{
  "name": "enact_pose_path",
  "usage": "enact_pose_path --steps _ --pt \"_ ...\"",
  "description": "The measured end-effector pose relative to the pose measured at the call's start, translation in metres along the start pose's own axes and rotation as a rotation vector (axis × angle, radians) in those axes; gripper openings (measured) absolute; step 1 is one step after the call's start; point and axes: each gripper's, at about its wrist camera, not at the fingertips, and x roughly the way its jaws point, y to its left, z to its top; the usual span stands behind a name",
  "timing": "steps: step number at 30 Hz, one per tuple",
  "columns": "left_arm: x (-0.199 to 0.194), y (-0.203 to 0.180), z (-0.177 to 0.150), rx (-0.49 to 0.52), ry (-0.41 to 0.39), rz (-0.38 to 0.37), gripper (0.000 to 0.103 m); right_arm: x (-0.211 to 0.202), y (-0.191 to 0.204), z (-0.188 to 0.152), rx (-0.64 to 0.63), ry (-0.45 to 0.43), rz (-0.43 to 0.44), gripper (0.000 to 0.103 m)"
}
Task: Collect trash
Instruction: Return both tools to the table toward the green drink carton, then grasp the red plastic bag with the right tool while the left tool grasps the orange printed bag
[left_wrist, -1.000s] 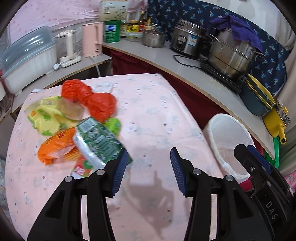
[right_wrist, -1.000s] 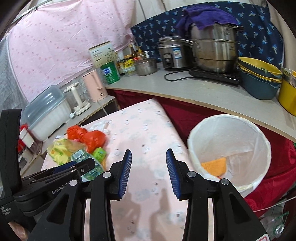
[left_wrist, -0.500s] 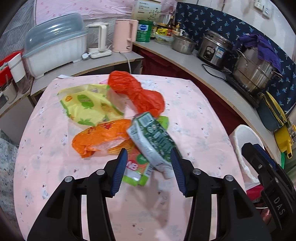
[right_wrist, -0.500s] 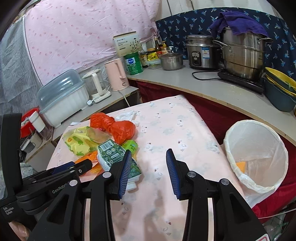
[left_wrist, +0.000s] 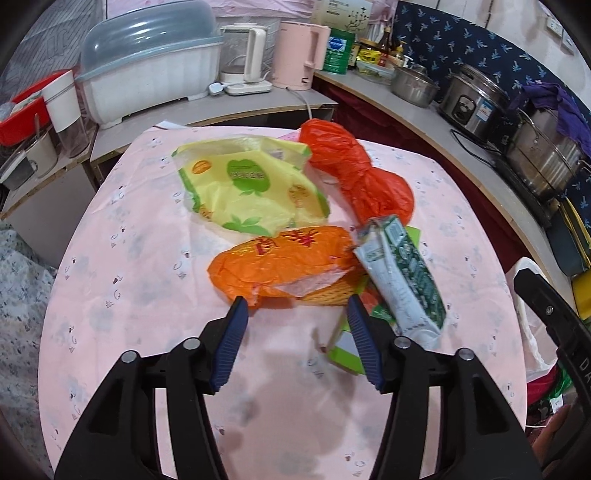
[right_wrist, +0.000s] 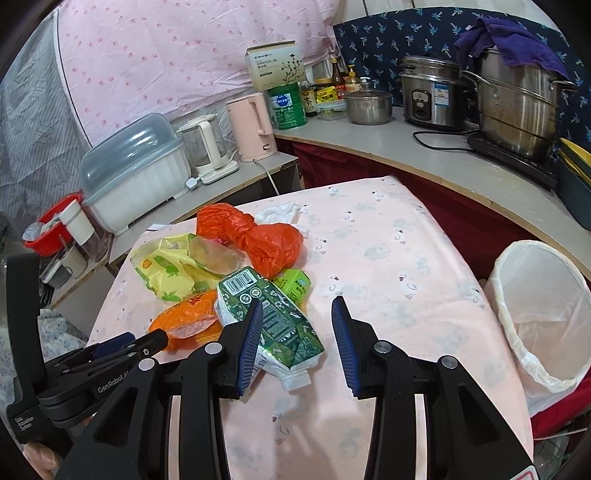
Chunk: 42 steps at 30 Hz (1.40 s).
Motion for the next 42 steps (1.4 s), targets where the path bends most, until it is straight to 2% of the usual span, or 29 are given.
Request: enact_pose_path --steps 14,15,17,19,23,30,34,36,38,42 --pt "0.035 0.029 0.013 -0.075 0.038 -0.017 0.077 0.057 0.013 0.024 0.005 0.044 0.009 0.038" --pt "0.038 0.029 0.014 -0.076 0.041 -0.020 0.080 0.063 0.013 0.027 0.009 0.048 0.013 0.039" --pt "0.045 0.028 0.018 -0.072 0.046 -0.019 0.083 0.072 0.012 0.032 0.015 0.053 0.020 0.048" --pt "0.051 0.026 0.021 -0.069 0.049 -0.016 0.088 0.081 0.012 0.038 0.021 0.058 0.021 0.050" --pt "0.068 0.025 0.027 -0.075 0.079 -0.019 0.090 0.104 0.010 0.047 0.036 0.085 0.032 0.054" --pt "0.086 0.023 0.029 -0.073 0.110 -0.032 0.089 0.143 0.010 0.050 0.054 0.148 0.048 0.055" --pt "0.089 0.021 0.028 -0.061 0.115 -0.041 0.081 0.158 0.011 0.047 0.064 0.174 0.054 0.055" --pt "0.091 0.021 0.027 -0.053 0.125 -0.061 0.070 0.164 0.011 0.044 0.066 0.188 0.059 0.053" --pt "0.089 0.021 0.027 -0.045 0.121 -0.084 0.061 0.167 0.011 0.041 0.070 0.192 0.060 0.039" --pt "0.084 0.016 0.026 -0.033 0.117 -0.122 0.038 0.166 0.008 0.038 0.082 0.188 0.063 0.022"
